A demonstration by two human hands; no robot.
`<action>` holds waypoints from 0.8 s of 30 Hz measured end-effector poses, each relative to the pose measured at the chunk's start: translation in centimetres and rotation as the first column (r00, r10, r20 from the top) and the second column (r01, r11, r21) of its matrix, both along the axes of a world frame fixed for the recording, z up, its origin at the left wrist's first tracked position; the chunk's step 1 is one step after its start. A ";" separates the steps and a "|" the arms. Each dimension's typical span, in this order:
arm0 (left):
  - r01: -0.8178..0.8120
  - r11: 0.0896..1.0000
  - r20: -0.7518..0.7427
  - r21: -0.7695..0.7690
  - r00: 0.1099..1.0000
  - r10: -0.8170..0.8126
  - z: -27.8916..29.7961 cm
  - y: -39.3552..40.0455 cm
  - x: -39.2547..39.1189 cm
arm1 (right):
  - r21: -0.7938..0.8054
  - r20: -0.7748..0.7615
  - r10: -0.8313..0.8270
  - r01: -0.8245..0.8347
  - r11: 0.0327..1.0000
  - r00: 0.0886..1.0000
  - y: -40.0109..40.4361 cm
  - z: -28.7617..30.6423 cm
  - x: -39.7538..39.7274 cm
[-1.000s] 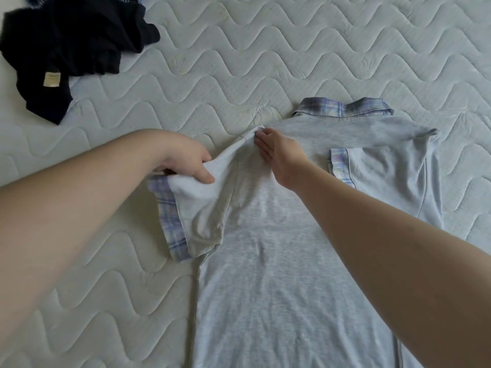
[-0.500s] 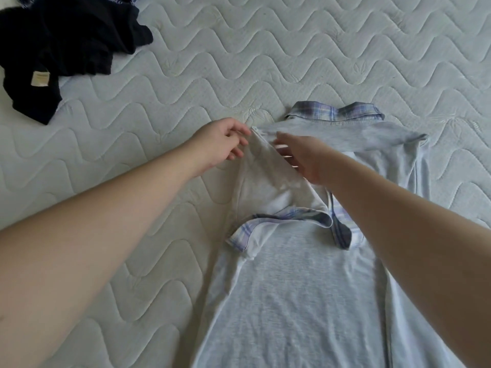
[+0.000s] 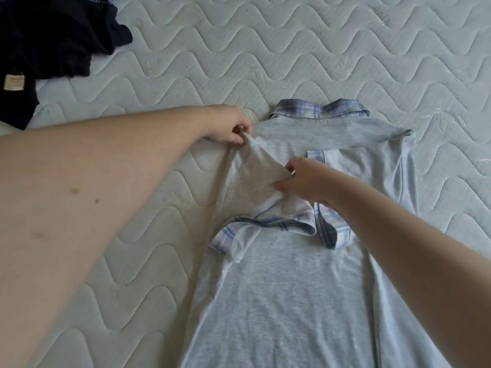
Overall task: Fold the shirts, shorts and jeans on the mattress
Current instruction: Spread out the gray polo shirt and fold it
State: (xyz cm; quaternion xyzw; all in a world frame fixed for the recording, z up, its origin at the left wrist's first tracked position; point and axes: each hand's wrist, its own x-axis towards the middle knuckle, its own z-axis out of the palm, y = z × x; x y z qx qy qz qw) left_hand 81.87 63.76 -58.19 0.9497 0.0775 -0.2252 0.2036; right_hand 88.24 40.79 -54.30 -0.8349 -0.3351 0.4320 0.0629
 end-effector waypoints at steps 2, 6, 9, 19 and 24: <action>0.017 0.995 -0.058 0.100 0.998 -0.011 -0.1 0.3 0.1 | -0.047 -0.049 0.033 -0.036 0.998 0.998 -0.3 0.5 -0.2; -0.094 0.983 -0.044 0.160 0.994 0.103 -0.5 0.7 -0.2 | -0.215 -0.124 0.177 -0.201 0.956 0.976 -1.6 0.5 -1.1; -0.150 0.975 -0.055 0.165 0.985 0.161 -1.3 0.2 -0.2 | -0.155 -0.160 0.128 -0.153 0.976 0.979 -2.3 1.1 -0.4; -0.220 0.962 -0.054 0.163 0.971 0.232 -1.9 -0.5 -0.3 | -0.069 -0.226 -0.143 0.131 0.989 0.964 -3.5 1.0 6.9; -0.283 0.958 -0.057 0.047 0.957 0.285 -1.7 -0.1 -1.0 | 0.006 0.021 -0.224 0.224 0.975 0.974 -6.0 -1.9 6.5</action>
